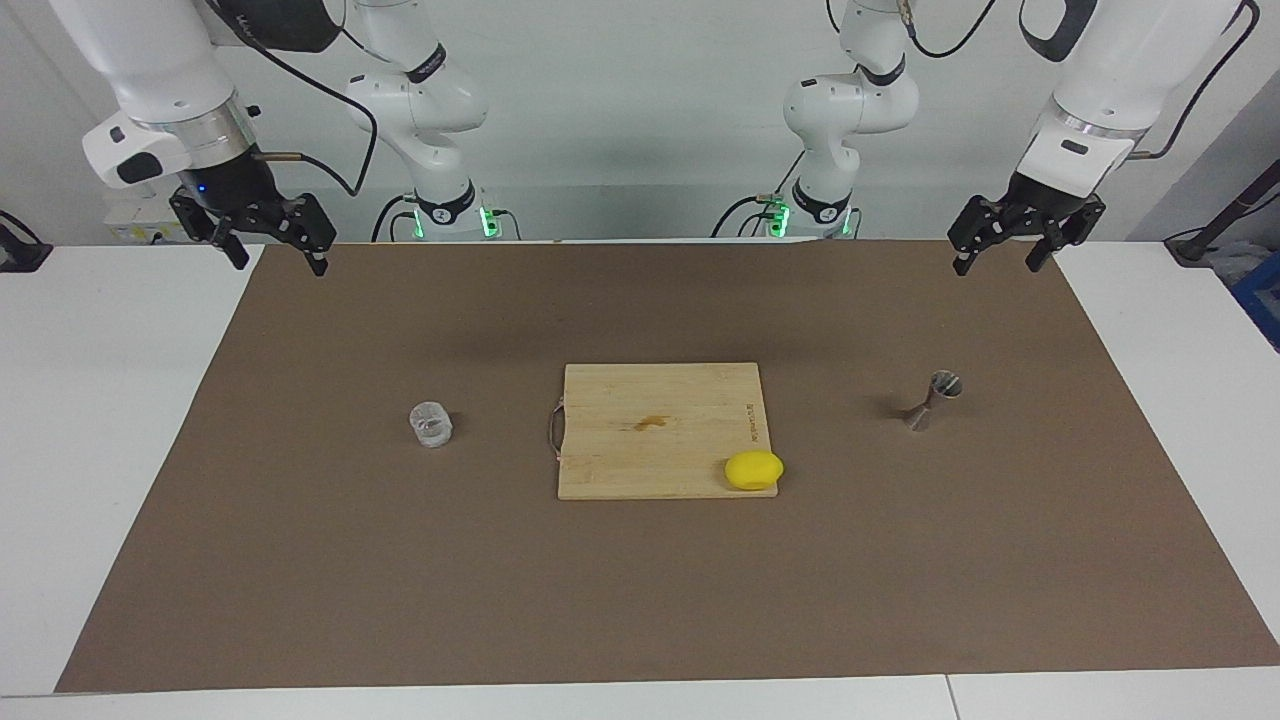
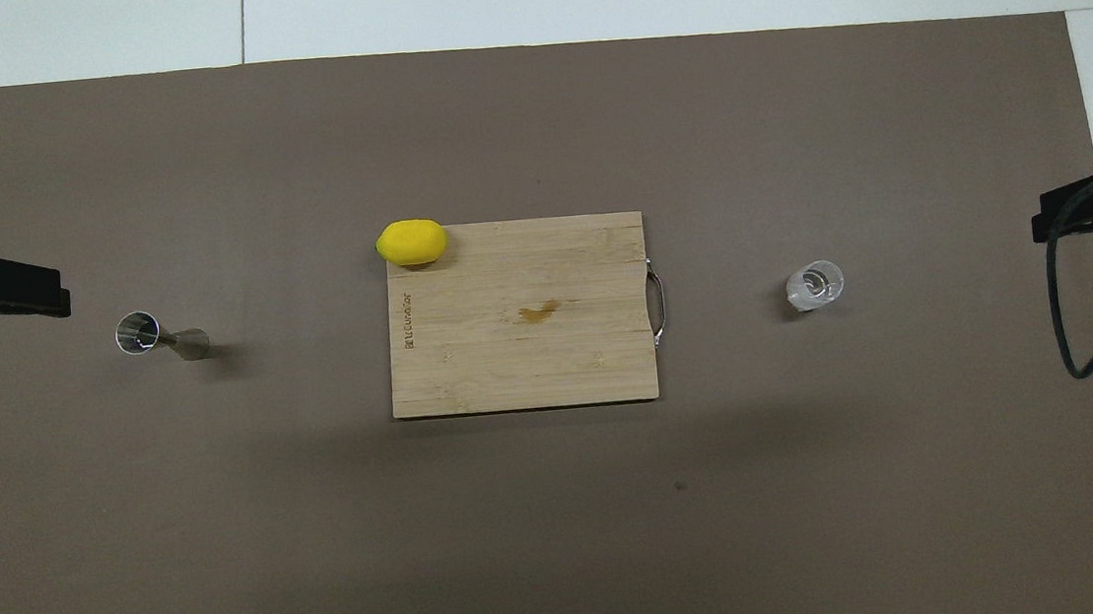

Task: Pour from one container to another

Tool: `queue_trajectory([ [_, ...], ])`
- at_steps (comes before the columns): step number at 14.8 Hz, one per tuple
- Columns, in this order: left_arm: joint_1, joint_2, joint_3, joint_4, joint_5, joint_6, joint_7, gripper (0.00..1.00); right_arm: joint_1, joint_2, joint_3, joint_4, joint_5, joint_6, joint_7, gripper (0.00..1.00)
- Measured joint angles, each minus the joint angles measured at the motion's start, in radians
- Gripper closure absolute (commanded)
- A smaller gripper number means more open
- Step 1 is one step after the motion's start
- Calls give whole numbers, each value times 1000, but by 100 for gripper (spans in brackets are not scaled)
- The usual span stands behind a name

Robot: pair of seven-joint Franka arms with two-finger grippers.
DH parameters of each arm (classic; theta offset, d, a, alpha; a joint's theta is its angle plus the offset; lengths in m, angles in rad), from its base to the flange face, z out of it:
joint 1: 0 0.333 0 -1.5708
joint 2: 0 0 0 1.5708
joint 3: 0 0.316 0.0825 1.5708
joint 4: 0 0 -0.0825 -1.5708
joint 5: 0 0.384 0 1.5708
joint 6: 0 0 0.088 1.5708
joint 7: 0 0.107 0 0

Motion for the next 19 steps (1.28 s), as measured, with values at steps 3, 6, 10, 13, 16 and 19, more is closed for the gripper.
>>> queue_trajectory([
  [3,0,0,0,0,0,0,0,0,-12,0,-1,-1,0,-1,3,0],
  [6,-1,0,-3,-2,0,-1,0,0,-53,0,-3,-17,5,-1,29,0],
  [10,-2,0,-6,-6,0,7,1,0,-135,24,-4,-81,151,26,148,0],
  [13,-19,0,-8,-7,0,17,0,0,-190,88,-5,-126,264,73,289,0],
  [16,-23,0,-7,-9,0,16,-1,0,-214,187,-6,-141,369,113,457,0],
  [19,-23,0,-6,-14,0,14,-2,0,-230,278,-6,-143,523,157,659,0],
])
